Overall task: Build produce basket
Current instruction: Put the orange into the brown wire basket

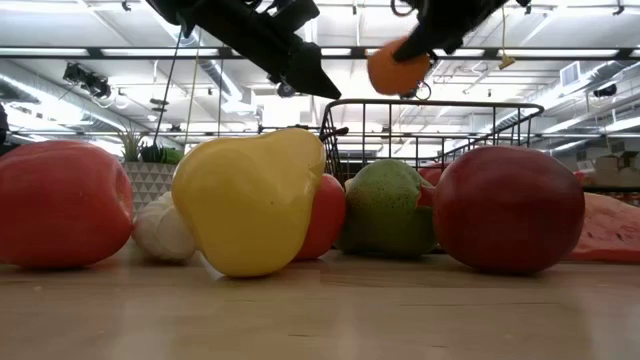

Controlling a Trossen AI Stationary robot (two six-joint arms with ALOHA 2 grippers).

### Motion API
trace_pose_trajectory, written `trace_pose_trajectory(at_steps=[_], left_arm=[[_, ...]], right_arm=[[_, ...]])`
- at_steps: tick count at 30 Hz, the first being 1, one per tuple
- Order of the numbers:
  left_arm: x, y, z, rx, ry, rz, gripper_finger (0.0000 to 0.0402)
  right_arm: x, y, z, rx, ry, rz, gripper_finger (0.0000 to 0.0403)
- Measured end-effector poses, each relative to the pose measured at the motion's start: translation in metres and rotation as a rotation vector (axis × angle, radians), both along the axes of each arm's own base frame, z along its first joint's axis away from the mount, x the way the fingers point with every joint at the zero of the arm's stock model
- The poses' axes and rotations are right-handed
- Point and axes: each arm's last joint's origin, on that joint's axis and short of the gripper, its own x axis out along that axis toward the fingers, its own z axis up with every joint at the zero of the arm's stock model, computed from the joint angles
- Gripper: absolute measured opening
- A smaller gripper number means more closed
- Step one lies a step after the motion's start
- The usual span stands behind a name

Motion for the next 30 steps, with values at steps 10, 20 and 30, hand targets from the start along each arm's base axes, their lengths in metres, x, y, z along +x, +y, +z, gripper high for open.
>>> trace_pose_trajectory(at_steps=[10,20,30], left_arm=[[0.000,0.000,0.000,0.000,-0.004,0.000,0.0288],[0.000,0.000,0.000,0.001,-0.005,0.000,0.0288],[-0.008,-0.002,0.002,0.067,0.087,0.072,0.0288]], right_arm=[[-0.006,-0.018,-0.030,-0.003,0.251,-0.206,0.0363],[0.013,-0.030,-0.057,-0.002,0.491,-0.245,0.0397],[0.015,-0.030,-0.028,-0.015,0.493,-0.226,0.0399]])
